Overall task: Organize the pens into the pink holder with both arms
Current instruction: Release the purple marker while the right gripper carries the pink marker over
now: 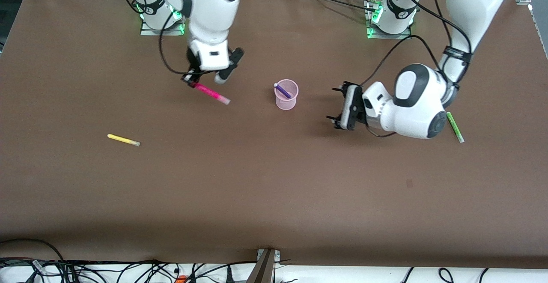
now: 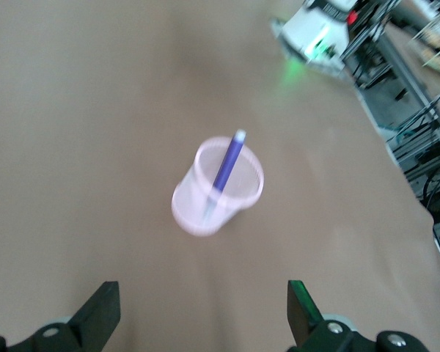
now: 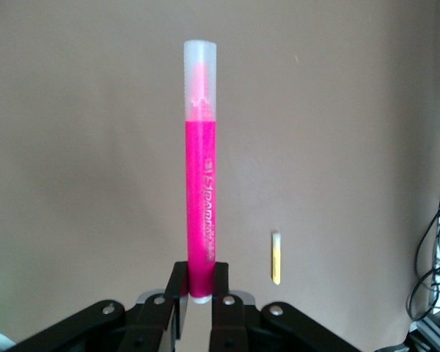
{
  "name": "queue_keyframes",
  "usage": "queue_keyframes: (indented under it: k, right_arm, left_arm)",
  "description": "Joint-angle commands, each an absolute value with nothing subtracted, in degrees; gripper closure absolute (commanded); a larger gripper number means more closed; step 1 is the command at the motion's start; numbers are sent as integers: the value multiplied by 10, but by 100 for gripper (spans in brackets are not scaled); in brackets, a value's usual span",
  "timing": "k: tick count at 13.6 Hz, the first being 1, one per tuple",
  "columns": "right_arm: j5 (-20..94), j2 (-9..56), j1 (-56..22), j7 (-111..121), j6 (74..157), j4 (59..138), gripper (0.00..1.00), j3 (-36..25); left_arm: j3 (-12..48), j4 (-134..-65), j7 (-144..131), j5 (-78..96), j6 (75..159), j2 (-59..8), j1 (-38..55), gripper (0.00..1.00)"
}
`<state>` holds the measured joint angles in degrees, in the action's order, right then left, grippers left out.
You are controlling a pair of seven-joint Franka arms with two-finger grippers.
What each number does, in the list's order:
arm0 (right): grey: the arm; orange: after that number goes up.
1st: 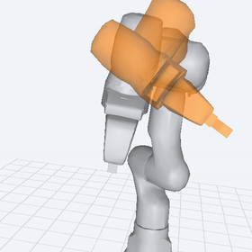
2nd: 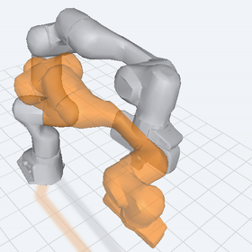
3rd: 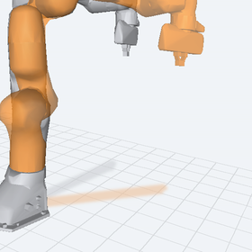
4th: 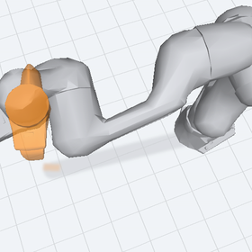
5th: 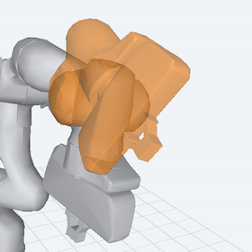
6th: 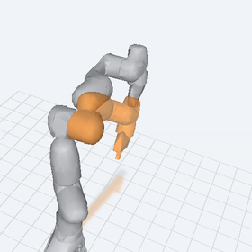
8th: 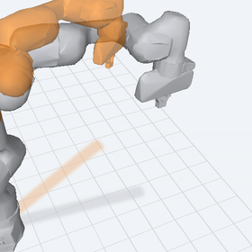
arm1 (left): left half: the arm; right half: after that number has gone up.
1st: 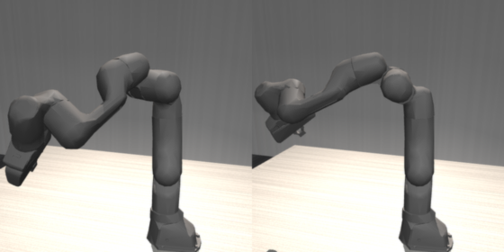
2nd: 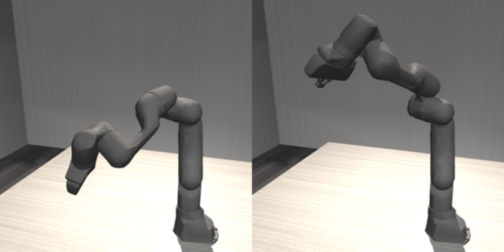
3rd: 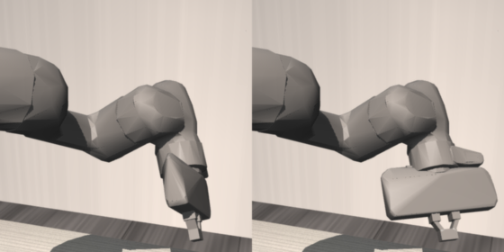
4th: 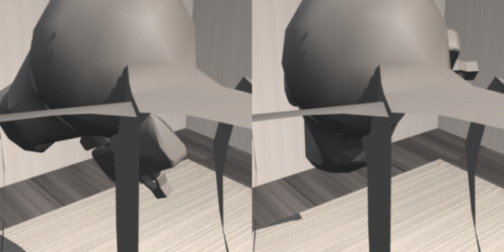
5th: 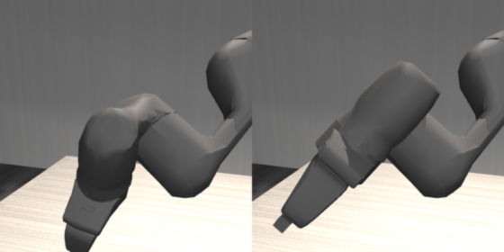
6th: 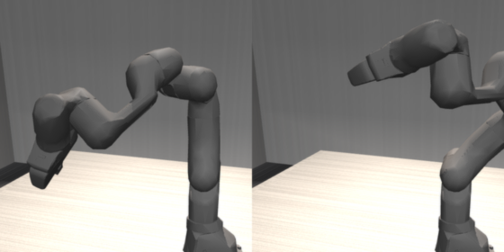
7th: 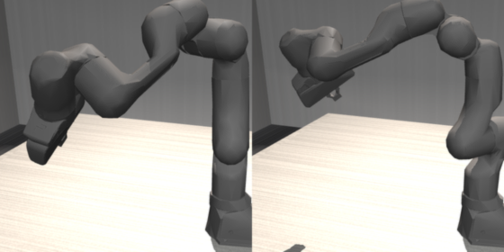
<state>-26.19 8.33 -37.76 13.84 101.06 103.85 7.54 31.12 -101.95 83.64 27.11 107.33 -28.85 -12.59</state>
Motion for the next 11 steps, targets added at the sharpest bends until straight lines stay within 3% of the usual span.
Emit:
queue_keyframes:
  k: [1,4,8,11]
  right_arm:
    - [-297,122,-437,105,992,987,100,69]
    - [-334,179,-495,110,926,920,100,69]
    - [-384,299,-574,105,752,787,100,69]
    - [-388,332,-598,91,744,747,100,68]
  left_arm:
    - [309,-988,764,156,1020,-279,-168,0]
    - [301,-948,665,-48,966,-280,-177,0]
    - [303,-900,499,-197,893,-278,-167,0]
    - [305,-888,355,-219,863,-278,-164,0]
